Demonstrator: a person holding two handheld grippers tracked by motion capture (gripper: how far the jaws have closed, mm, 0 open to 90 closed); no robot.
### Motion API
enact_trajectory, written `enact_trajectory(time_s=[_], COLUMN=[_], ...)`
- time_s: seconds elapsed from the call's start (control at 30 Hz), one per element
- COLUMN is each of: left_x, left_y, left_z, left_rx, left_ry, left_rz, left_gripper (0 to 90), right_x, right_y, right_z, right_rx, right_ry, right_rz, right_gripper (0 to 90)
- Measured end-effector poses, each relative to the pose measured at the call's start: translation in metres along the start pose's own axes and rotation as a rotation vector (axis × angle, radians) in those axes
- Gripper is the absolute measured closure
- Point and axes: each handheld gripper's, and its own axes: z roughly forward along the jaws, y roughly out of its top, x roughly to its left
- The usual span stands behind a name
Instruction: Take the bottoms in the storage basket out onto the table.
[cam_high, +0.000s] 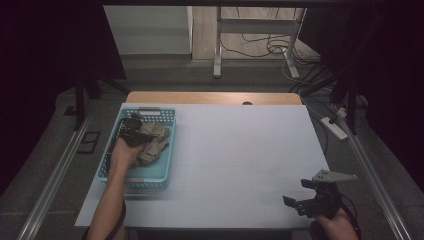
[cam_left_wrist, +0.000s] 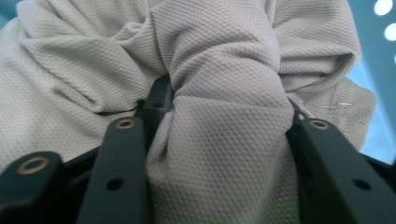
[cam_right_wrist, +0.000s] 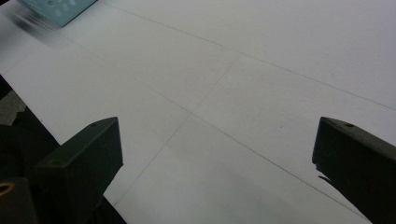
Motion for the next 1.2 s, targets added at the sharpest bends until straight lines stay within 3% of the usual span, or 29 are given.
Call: enact_trajectory(time_s=[0.2,0.33,0.63,0.77,1.0,1.2], left_x=[-0.005,-0.003,0.0,-0.002,-0.007,-0.011], left_y=[0.0,-0.002,-0.005,-0.005,-0.004,-0.004], left_z=[-0.006,-0.011,-0.029,-0.037,-0.059,-0.071], left_rx=[-0.016,-0.044,-0.166,-0.205,-0.295,-0.326], left_ry=[0.02,0.001,-0.079,-0.083,-0.095,-0.082], left_rz=[0.02,0.01,-0.039,-0.025,0.046,0.075], left_gripper=[63.8,65.2,65.8,65.9,66.3,66.3], right_x=[0.0,0.0,0.0,-0.001,-0.002,-0.002], right_y=[0.0,0.0,0.0,0.0,0.0,0.0], right_z=[-0.001,-0.001,-0.002,-0.002,-0.003,-0.003], right_rx=[-0.006,-0.012,-0.017,-0.025,-0.028,-0.031], right_ry=[0.002,0.005,0.014,0.015,0.019,0.022], right_rz=[-0.002,-0.001,0.002,0.006,0.011,0.016], right_gripper=[1.8,1.8,1.8,1.8,1.8,1.8])
